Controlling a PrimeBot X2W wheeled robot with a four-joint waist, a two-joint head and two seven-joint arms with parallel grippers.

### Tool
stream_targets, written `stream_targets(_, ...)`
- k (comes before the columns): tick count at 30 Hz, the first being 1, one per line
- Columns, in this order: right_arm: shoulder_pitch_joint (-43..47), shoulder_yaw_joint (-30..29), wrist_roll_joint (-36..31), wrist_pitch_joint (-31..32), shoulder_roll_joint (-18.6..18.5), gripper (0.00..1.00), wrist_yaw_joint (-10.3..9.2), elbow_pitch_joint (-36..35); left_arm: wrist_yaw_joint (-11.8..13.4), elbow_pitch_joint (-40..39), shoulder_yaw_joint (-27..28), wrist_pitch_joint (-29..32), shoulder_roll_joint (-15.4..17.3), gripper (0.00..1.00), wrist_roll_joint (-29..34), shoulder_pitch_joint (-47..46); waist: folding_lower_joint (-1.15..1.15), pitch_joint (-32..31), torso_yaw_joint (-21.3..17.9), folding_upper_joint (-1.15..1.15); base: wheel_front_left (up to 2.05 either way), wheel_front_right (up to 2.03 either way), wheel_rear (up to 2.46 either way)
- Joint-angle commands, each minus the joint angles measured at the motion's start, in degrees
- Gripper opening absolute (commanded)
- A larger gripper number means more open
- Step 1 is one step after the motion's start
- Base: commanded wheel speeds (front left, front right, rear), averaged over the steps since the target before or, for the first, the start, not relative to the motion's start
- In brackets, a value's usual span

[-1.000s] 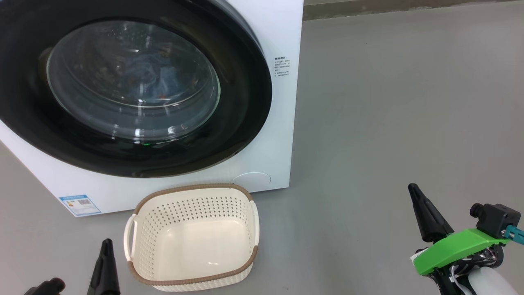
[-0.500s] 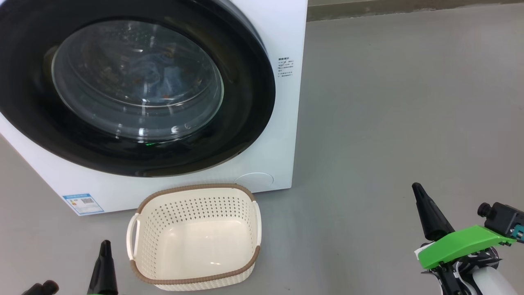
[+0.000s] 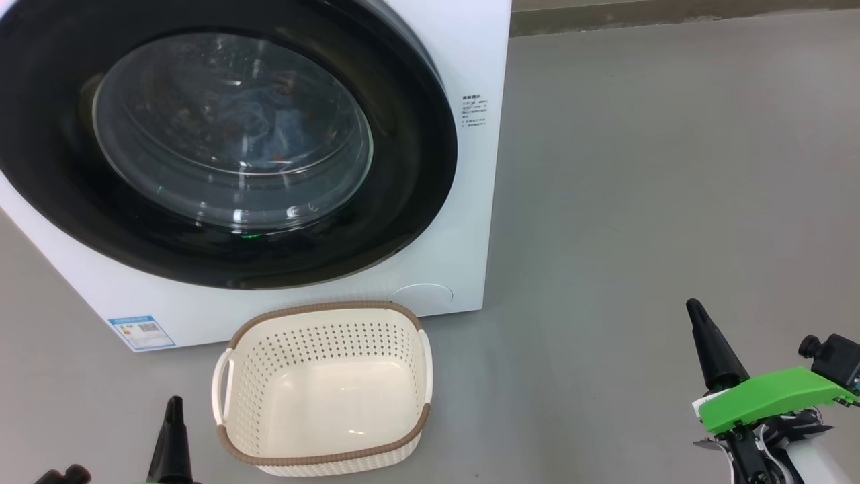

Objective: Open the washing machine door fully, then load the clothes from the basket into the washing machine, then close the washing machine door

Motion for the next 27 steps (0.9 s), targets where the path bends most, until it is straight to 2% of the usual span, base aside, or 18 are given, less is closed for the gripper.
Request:
stream_targets(1,-0.71,-0.36,1.64,0.54,-0.33,0.0,-0.07,-1.71,-0.43,-1.44,1.17,0.33,0.47,0.0,-1.21,-2.71,0.0,-0.01,0.04,0.0,0.0,0.0,0.0)
stream_targets(27,0.15,-4.95,13.72,4.7,2.61,0.0,-0.1,-2.27,-1.0,-1.59,2.46,4.24,-0.04,0.0,-14.37,-3.54,0.0,-0.26,1.01,0.0,0.0,0.0,0.0)
